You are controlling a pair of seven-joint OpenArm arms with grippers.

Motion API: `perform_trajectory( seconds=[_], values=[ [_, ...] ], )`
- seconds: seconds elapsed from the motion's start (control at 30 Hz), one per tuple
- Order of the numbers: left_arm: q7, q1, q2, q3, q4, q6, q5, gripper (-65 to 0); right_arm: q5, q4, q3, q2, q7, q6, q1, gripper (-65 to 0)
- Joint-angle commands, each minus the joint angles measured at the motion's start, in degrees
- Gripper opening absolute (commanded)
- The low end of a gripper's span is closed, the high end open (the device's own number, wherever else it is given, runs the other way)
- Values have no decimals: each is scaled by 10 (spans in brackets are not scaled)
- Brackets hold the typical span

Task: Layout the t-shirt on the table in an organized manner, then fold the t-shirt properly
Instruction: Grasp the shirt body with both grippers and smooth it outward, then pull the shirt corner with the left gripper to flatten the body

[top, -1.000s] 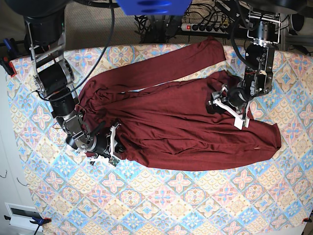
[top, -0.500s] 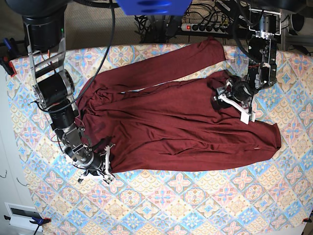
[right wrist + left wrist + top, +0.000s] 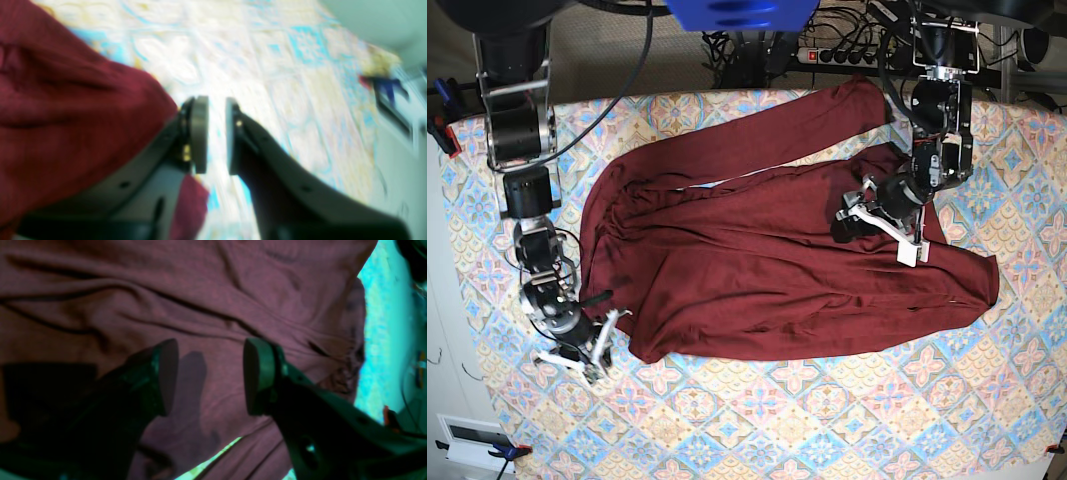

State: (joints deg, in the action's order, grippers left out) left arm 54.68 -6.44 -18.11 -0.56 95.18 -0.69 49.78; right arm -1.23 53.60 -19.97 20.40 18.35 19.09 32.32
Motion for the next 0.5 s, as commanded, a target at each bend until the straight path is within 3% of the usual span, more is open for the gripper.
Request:
perform_trajectory(
  seconds=[0.0, 0.27, 0.47],
  values=[
    [-4, 5, -7, 10, 9, 5, 6, -346, 9, 45, 22, -1, -12, -2, 6, -520],
    [-2, -32, -30, 37, 17, 5, 6, -346, 9, 249, 49, 49, 76, -2, -115, -421],
    [0, -84, -85, 49, 73, 5, 5, -346, 9, 333, 49, 75, 101, -1, -197, -409]
  ],
)
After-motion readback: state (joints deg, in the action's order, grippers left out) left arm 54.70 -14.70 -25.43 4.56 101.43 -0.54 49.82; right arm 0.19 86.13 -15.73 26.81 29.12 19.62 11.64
